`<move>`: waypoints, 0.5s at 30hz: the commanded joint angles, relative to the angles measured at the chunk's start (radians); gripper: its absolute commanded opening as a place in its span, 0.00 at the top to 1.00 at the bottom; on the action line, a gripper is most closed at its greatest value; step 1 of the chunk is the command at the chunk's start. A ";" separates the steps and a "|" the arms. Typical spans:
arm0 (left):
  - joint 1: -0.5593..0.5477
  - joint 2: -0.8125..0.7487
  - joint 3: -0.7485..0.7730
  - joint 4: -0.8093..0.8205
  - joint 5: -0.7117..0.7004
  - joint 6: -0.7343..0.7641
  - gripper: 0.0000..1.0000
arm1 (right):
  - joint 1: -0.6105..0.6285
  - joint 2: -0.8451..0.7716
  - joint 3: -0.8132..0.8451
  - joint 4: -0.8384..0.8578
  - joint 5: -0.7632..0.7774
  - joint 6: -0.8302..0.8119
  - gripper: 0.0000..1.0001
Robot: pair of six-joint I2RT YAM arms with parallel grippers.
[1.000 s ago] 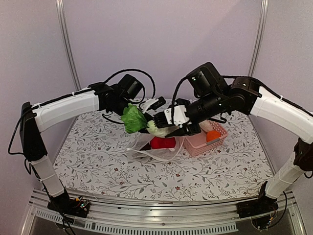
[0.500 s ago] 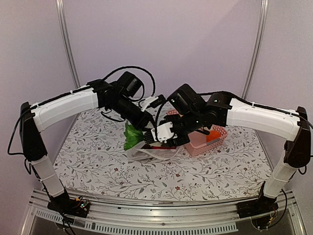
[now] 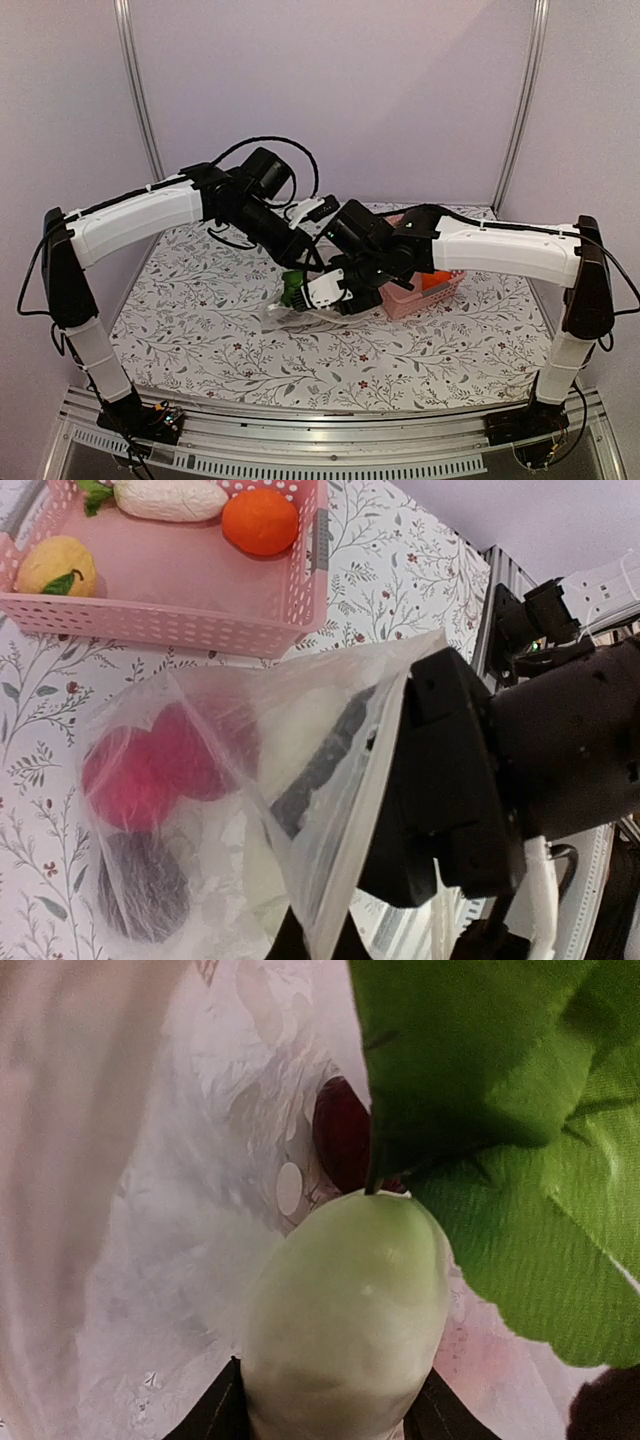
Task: Place the food in the zip-top bag and seal the zipper
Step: Place the fake vegetable in the zipper food storage bag.
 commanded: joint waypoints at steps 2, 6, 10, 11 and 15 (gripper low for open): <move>0.006 0.014 0.007 -0.004 0.019 0.012 1.00 | 0.027 0.061 0.041 -0.059 0.088 -0.006 0.72; 0.008 0.020 0.005 0.006 0.029 0.006 1.00 | 0.041 0.106 0.103 -0.058 0.132 0.019 0.70; 0.008 0.025 0.007 0.010 0.035 0.004 1.00 | 0.053 0.143 0.147 0.013 0.216 0.052 0.63; 0.008 0.025 0.008 0.010 0.037 0.003 1.00 | 0.054 0.141 0.145 0.042 0.236 0.056 0.56; 0.009 0.018 0.004 0.010 0.025 0.006 1.00 | 0.054 0.126 0.123 0.078 0.306 0.052 0.36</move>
